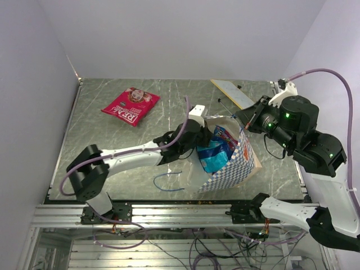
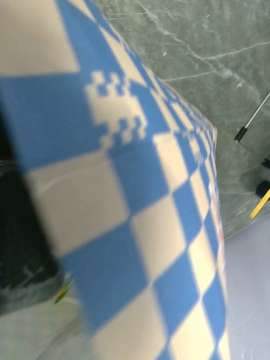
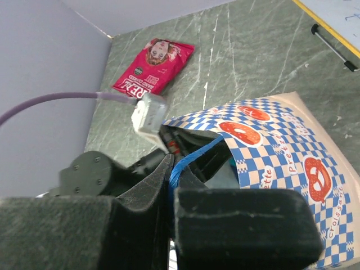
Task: Take the snacks out of the paper bag
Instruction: Take out the snack from the paper bag.
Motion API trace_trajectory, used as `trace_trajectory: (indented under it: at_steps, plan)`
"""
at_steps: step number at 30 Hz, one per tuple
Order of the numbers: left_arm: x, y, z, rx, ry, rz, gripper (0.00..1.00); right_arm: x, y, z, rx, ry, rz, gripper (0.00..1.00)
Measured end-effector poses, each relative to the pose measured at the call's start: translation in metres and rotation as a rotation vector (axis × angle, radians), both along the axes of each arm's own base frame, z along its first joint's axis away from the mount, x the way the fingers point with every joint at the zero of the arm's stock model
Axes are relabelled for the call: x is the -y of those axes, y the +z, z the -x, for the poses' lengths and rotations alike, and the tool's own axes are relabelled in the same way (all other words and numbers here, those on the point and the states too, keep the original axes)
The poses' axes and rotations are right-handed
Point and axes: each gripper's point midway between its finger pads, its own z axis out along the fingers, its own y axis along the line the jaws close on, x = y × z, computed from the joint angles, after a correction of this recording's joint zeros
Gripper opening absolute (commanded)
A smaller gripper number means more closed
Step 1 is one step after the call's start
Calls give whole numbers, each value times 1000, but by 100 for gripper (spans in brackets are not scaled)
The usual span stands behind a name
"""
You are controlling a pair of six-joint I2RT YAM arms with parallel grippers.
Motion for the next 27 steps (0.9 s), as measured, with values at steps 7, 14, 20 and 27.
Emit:
trace_trajectory:
  at_steps: [7,14,20,27]
  plan:
    - [-24,22,36,-32,-111,-11,7,-3,-5,-3,13,-2,-12,0]
    - [-41,51,64,-15,-217,-15,7,-8,-1,-9,29,2,-25,0]
    - [-58,71,73,-45,-219,-59,7,-12,-1,-14,33,3,-19,0]
    - [-69,110,71,-40,-176,-71,7,-13,-3,-15,34,4,-19,0]
